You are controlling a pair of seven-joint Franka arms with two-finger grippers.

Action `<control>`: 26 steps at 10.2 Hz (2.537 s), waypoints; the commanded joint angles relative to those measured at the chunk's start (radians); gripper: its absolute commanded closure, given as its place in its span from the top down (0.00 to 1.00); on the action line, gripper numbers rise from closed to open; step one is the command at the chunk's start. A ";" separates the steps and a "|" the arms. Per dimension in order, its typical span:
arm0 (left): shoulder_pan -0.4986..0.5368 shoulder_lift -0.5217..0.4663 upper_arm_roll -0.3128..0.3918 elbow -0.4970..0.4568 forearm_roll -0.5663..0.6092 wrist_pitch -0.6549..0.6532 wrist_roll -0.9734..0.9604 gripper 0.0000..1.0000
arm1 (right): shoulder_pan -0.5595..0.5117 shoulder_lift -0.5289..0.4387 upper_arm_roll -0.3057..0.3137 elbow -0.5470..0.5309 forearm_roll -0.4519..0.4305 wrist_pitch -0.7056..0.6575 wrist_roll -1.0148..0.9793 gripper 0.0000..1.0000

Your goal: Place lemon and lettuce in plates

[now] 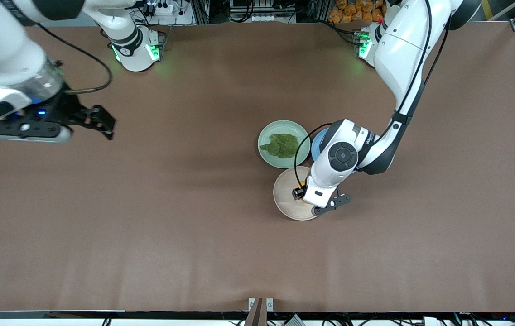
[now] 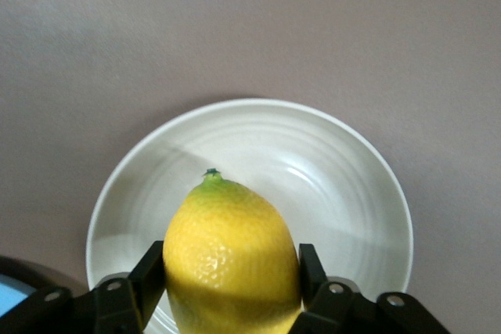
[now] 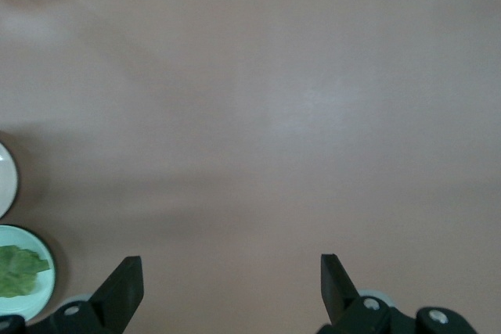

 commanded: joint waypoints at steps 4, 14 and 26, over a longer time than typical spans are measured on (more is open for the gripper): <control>0.069 -0.042 0.010 0.022 0.031 -0.003 -0.017 1.00 | -0.026 -0.058 -0.159 -0.041 0.026 -0.010 -0.267 1.00; 0.340 -0.243 -0.005 -0.169 0.017 -0.095 -0.031 1.00 | -0.020 -0.088 -0.287 -0.044 0.141 -0.062 -0.343 1.00; 0.385 -0.723 -0.014 -0.622 -0.034 -0.104 0.247 1.00 | 0.074 -0.138 -0.397 -0.088 0.127 -0.067 -0.345 1.00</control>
